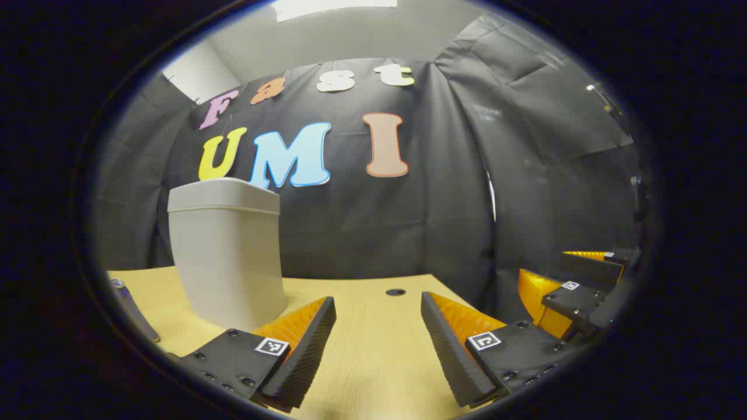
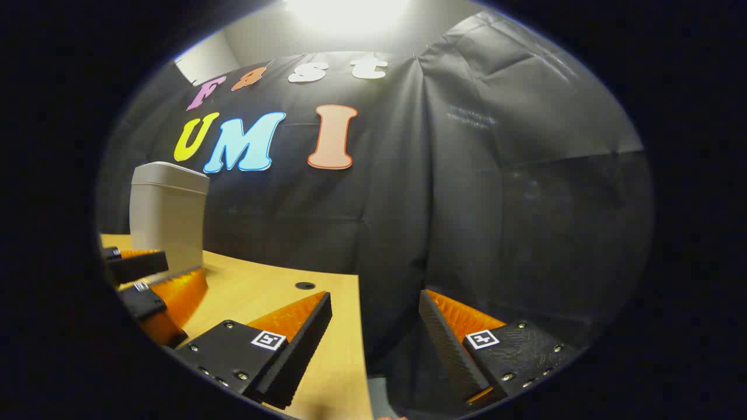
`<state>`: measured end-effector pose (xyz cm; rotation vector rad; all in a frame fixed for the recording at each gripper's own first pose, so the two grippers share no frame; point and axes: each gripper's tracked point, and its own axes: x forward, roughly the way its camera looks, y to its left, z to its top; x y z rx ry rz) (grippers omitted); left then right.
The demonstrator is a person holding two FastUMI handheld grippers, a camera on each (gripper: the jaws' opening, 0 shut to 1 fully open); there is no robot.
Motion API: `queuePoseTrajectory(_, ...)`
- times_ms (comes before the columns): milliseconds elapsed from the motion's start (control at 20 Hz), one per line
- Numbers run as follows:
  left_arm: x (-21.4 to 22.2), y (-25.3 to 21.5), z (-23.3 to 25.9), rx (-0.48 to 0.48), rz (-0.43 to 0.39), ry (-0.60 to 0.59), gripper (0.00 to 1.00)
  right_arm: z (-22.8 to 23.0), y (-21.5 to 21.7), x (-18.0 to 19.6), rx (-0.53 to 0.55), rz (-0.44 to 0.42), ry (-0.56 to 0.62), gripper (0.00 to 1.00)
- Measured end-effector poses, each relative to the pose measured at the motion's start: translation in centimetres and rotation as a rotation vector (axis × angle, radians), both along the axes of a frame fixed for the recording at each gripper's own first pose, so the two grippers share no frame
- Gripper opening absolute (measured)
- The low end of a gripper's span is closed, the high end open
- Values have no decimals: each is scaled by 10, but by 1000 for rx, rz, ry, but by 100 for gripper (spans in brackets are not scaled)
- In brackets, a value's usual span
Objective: Press the lid of the desktop garbage bin to open it, pick up the crumpled paper on the desktop and throw it into the bin, then pick up the pop can on the desktop and drop it into the bin, and finally close the garbage bin lid.
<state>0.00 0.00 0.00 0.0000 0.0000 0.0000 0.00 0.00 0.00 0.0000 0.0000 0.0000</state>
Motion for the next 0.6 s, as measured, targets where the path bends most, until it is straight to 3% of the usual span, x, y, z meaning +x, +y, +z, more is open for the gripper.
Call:
queuePoseTrajectory(200, -29, 22, 63, -83, 0, -59, 100, 34, -25, -46, -103, -58, 23, 96)
queuePoseTrajectory(250, -41, 32, 72, -87, -9, -56, 95, 41, -21, -61, -128, -66, 42, 96)
queuePoseTrajectory(300, -51, 44, 77, -83, -26, -37, 100, 49, -12, -76, -144, -71, 63, 96)
queuePoseTrajectory(450, -83, 95, 91, -95, -144, 26, 96, 92, 38, -117, -155, -81, 76, 96)
queuePoseTrajectory(600, -116, 193, 123, -72, -206, 58, 95, 147, 111, -149, -129, -118, 35, 96)
